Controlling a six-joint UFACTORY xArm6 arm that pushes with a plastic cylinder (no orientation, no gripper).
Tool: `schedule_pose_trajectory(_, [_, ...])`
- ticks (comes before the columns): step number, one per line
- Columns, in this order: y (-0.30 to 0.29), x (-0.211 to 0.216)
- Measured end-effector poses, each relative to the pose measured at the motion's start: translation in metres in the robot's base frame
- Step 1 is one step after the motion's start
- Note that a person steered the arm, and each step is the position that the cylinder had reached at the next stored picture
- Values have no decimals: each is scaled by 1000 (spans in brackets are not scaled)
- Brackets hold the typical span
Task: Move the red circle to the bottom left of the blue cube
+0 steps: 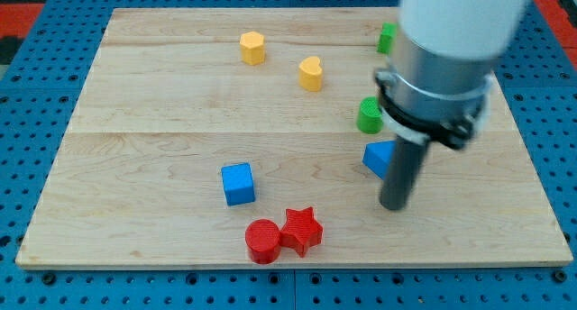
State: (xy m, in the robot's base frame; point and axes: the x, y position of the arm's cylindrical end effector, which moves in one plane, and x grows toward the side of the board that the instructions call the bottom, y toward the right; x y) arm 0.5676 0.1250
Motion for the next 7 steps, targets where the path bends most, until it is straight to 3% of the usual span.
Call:
schedule_pose_trajectory(1, [-1, 48])
schedule_pose_trajectory(2, [-11, 50])
schedule_pose_trajectory(5, [-169, 50])
schedule_pose_trajectory(7, [-182, -27])
